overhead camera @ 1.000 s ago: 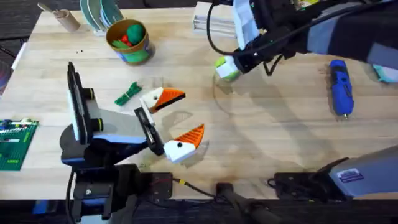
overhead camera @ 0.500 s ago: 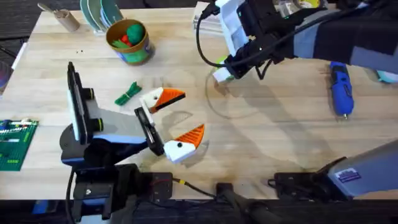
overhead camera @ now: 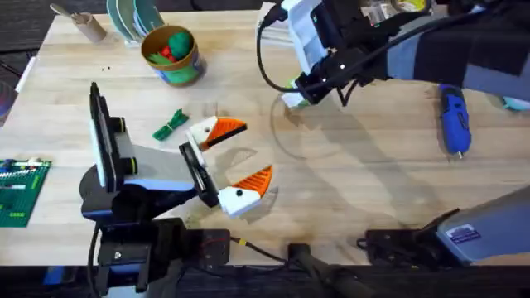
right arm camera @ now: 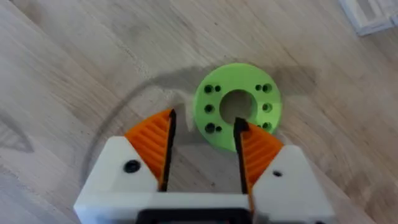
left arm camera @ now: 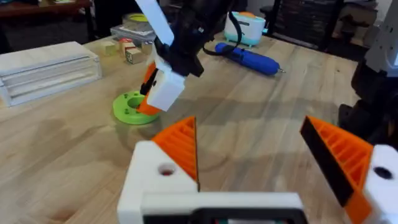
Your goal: Pick up the gripper from the table and insert it into the empty holder that is missing its gripper. Then pick up a screw, insert it into the mounting hole, and use the screwdriver to tighten it. Finally, clean up the table by picking up the vegetable and placing it into the bucket.
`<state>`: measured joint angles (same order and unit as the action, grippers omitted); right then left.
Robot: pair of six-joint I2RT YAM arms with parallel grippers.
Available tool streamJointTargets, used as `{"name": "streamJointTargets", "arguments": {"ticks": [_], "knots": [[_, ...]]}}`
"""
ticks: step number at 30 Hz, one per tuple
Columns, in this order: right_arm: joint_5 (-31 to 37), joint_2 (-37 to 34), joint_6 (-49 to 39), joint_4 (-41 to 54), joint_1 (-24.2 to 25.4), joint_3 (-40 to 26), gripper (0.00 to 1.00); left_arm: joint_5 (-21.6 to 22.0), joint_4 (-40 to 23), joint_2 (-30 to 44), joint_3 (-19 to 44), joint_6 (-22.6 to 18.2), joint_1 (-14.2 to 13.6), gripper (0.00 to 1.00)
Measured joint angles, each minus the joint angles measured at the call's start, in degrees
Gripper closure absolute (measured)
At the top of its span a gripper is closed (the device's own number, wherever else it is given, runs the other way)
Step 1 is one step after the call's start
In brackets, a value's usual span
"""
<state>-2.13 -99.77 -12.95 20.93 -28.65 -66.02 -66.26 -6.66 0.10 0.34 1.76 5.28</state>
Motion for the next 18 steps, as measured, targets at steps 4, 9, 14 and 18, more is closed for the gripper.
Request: {"name": "streamJointTargets", "arguments": {"ticks": [4, 9, 14, 18], "knots": [[0.0, -0.2, -0.2, -0.1, -0.4, 0.0, 0.451, 0.0, 0.0, 0.0, 0.0, 0.0, 0.0, 0.008], [1.8, -1.8, -0.4, 0.0, -0.4, 0.0, 0.506, 0.0, 0.0, 0.0, 0.0, 0.0, 0.0, 0.008], [2.8, -2.2, -0.4, 0.0, -0.4, 0.0, 0.570, 0.0, 0.0, 0.0, 0.0, 0.0, 0.0, 0.008], [3.0, -2.2, -0.4, 0.1, -0.4, 0.0, 0.630, 0.0, 0.0, 0.0, 0.0, 0.0, 0.0, 0.008]]}}
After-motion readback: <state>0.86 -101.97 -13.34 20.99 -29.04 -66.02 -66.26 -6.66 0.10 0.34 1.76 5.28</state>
